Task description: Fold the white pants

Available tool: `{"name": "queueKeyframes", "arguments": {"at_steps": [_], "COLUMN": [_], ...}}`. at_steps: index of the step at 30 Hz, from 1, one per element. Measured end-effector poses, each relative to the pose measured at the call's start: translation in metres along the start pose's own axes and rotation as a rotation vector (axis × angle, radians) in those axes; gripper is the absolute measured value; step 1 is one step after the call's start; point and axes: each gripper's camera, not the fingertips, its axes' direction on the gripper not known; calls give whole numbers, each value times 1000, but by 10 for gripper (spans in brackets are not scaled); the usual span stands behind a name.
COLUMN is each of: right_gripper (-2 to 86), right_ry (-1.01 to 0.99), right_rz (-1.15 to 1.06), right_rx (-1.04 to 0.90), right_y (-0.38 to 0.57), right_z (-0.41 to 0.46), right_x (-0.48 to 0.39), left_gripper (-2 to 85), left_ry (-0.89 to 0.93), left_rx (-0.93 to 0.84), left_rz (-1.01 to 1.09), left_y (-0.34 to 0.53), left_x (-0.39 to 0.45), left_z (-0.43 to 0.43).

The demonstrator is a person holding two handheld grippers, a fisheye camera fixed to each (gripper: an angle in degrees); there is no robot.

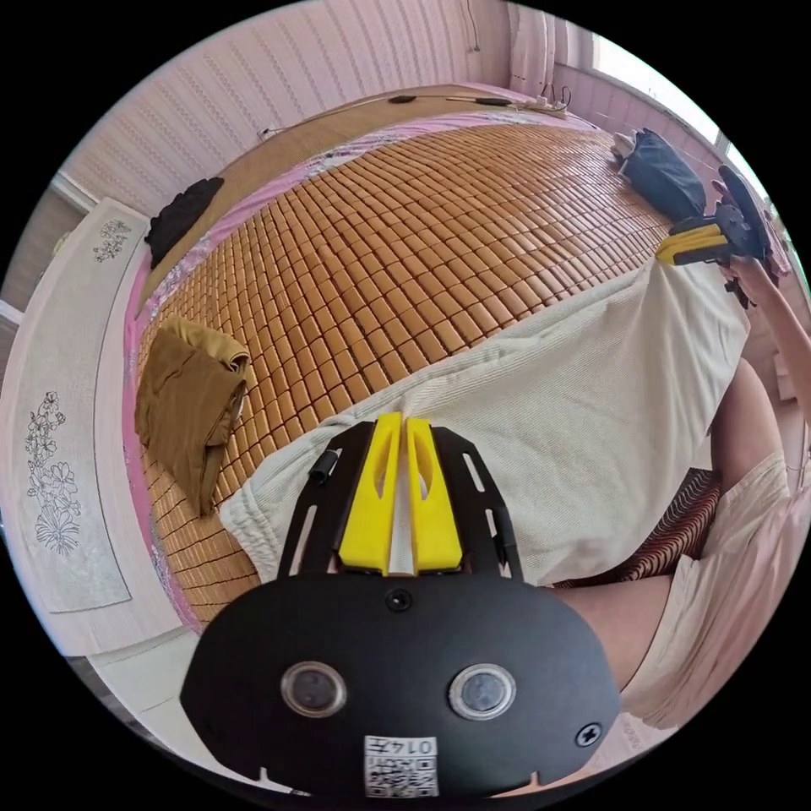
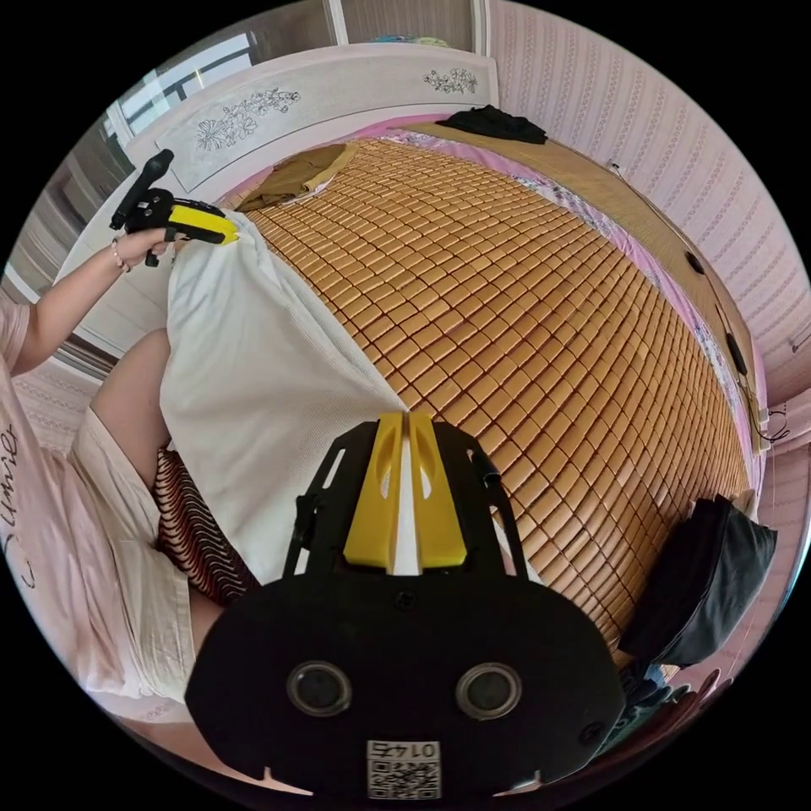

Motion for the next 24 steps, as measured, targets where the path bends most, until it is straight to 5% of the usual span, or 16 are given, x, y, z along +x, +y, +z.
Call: {"name": "queueKeyframes", "arguments": {"at_steps": [6,14,19,24], "right_gripper": [18,6,-1,-3], "right_ry": [-52,99,111,273], "right_rz": [114,196,148,297], "right_rx": [-114,21,0,-97], "right_y": [-29,-7,9,9], "right_z": [70,34,40,90], "right_x": [8,-13,-61,-64], "left_gripper": [-5,40,0,-7], "left_ry": [56,156,78,428], "left_rx": [18,96,198,219], "left_rz": [-161,-350,-170,22], "left_y": [21,76,110,124], "left_x": [-25,-56,3,125], "left_z": [24,8,-40,-36]}}
